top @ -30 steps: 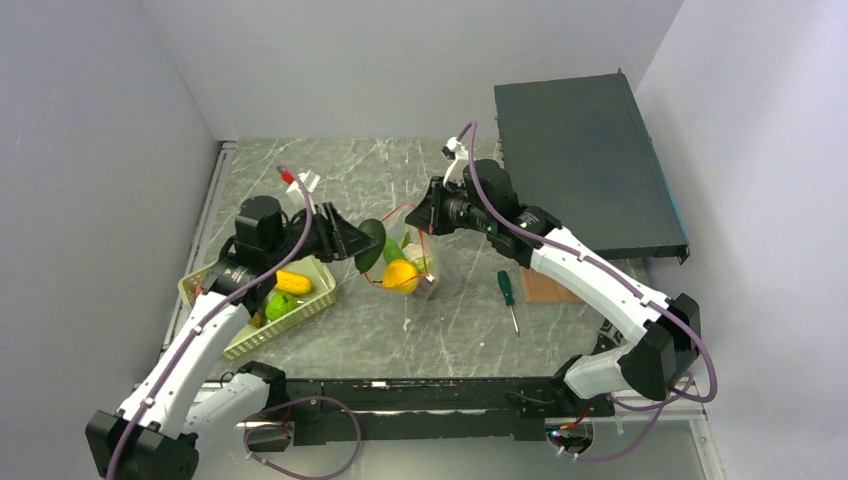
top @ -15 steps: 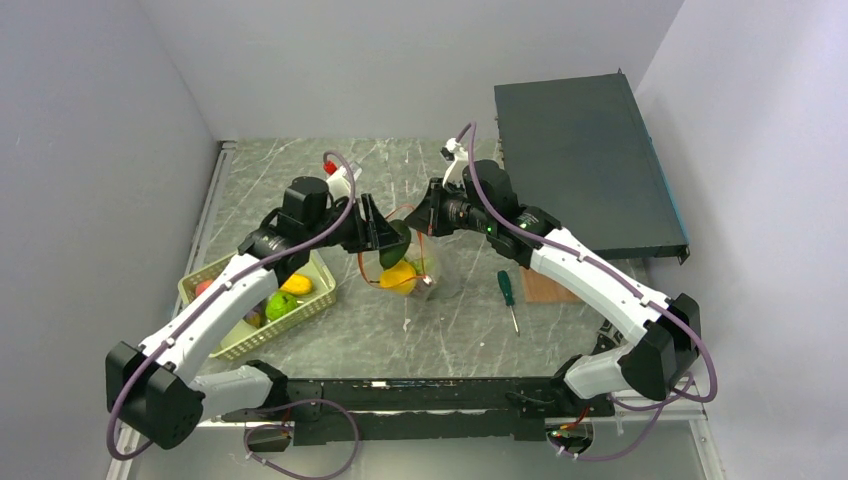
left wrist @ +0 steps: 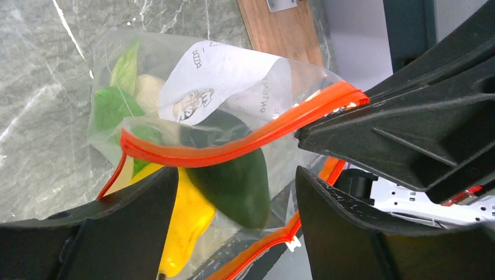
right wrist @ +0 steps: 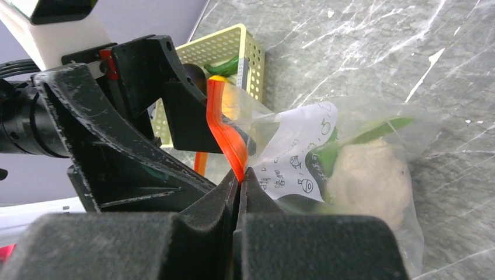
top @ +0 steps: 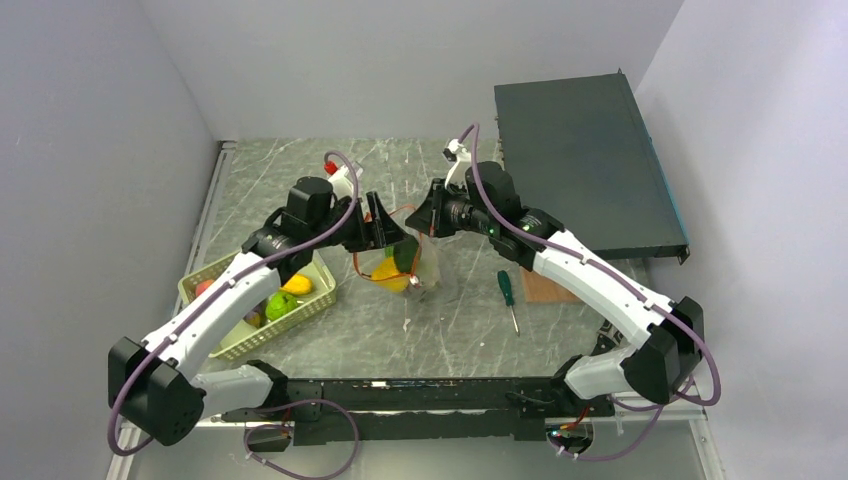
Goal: Place the food in the zip-top bag and seal the zipper
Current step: Place the fake fruit in the zipper food storage bag.
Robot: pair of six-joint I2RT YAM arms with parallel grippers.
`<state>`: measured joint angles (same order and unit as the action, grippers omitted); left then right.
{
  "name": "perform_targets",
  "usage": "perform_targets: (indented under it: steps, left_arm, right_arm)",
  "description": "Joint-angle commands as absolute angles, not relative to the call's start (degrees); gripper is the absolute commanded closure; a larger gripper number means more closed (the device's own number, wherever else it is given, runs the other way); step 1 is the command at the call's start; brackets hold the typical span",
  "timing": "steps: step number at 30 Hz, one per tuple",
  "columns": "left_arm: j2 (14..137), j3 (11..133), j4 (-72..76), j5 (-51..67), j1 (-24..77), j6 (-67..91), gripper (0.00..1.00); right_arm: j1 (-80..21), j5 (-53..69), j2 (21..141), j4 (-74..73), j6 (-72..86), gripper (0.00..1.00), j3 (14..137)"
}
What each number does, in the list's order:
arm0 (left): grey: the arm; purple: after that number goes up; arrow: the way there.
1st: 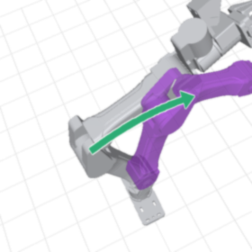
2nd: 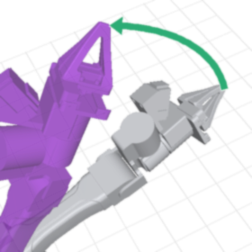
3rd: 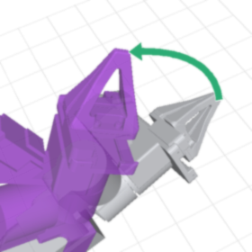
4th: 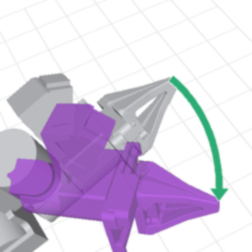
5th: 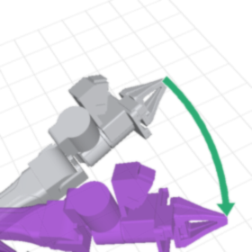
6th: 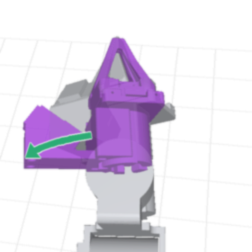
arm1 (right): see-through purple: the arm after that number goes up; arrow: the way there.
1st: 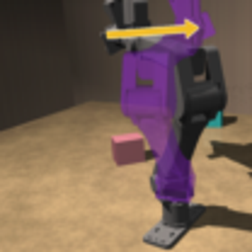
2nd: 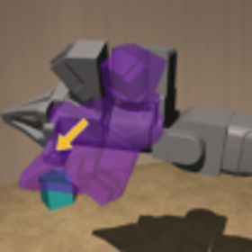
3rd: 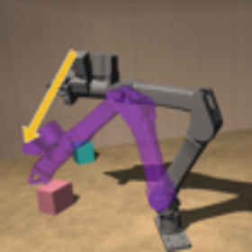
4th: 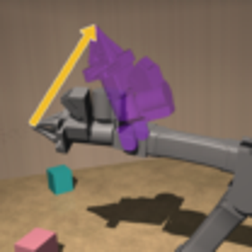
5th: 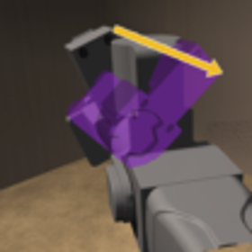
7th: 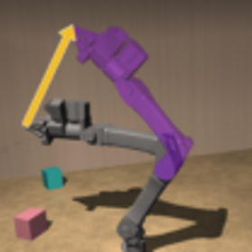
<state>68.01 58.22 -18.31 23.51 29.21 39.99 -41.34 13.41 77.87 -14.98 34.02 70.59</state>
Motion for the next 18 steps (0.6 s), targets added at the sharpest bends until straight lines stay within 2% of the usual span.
perform_targets:
  steps: [1,7,18]
  left_arm:
    - [65.3,60.3,-17.3,21.8,29.5,39.2,0.20]
    - [63.5,61.3,-19.0,21.2,29.5,38.4,0.19]
    - [50.3,63.7,-25.5,16.2,29.5,29.6,0.17]
  right_arm:
    - [-41.6,12.9,75.1,-11.9,33.4,1.00,71.3]
    - [-41.5,12.3,74.8,-12.7,32.8,1.00,71.7]
    - [-41.6,11.7,75.2,-13.1,32.1,1.00,71.5]
